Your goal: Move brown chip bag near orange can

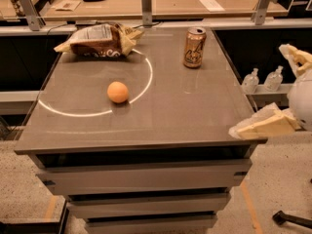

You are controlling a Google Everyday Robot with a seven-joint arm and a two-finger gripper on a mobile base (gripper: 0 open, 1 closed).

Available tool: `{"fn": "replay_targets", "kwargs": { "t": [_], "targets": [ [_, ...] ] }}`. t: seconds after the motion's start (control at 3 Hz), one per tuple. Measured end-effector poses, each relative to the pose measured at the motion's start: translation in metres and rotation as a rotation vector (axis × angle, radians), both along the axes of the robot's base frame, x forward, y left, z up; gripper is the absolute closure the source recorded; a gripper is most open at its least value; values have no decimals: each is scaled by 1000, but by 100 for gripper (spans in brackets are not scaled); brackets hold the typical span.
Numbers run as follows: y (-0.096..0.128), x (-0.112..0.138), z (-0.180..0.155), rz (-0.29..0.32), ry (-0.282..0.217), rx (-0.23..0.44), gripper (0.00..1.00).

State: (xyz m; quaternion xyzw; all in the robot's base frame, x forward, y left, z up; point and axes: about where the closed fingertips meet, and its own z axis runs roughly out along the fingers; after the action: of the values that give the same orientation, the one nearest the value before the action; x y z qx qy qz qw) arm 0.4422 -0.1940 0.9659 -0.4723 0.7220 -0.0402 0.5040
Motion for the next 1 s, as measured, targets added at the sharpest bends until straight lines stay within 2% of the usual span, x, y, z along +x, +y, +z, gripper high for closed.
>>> {"fn": "replay_targets", "kwargs": {
  "t": [0.33, 0.67, 1.0],
  "targets": [
    [5, 15, -7, -18, 25, 125, 0],
    [17, 25, -21, 28, 76, 255, 0],
    [39, 41, -22, 91, 118, 402, 0]
  ]
}}
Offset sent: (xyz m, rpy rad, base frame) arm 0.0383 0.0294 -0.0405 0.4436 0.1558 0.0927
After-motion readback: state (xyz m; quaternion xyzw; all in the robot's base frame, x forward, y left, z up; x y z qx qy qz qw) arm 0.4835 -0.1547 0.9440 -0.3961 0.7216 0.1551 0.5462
